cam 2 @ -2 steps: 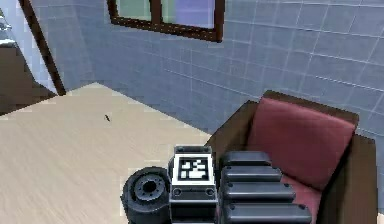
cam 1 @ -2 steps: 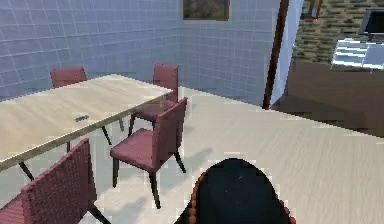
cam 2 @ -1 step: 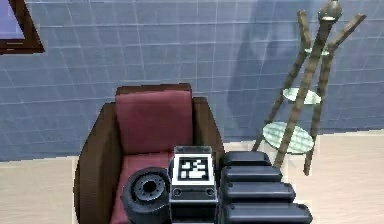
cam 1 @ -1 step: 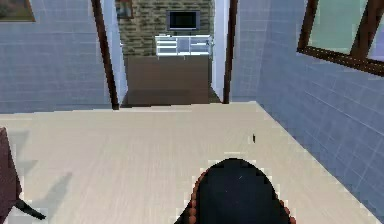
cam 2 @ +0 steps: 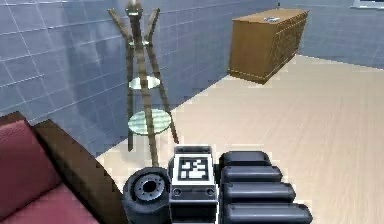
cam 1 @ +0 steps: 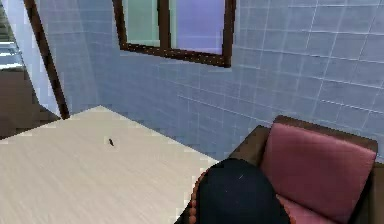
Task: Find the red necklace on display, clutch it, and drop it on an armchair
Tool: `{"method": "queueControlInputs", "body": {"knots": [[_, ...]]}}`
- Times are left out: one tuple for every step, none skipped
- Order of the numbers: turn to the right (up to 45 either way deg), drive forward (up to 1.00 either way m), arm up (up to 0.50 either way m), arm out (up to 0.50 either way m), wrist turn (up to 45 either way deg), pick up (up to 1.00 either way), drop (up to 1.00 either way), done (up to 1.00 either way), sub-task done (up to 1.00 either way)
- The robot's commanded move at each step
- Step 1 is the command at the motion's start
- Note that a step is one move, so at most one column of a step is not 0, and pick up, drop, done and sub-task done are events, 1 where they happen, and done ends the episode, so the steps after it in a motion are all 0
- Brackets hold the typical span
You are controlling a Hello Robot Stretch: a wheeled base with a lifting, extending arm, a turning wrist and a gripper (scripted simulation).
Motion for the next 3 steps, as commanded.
{"method": "queueControlInputs", "body": {"knots": [[36.0, 0.0, 0.0, 0.0, 0.0, 0.0, 0.0, 0.0, 0.0], [0.0, 0.3, 0.0, 0.0, 0.0, 0.0, 0.0, 0.0, 0.0], [-45.0, 0.0, 0.0, 0.0, 0.0, 0.0, 0.0, 0.0, 0.0]]}}
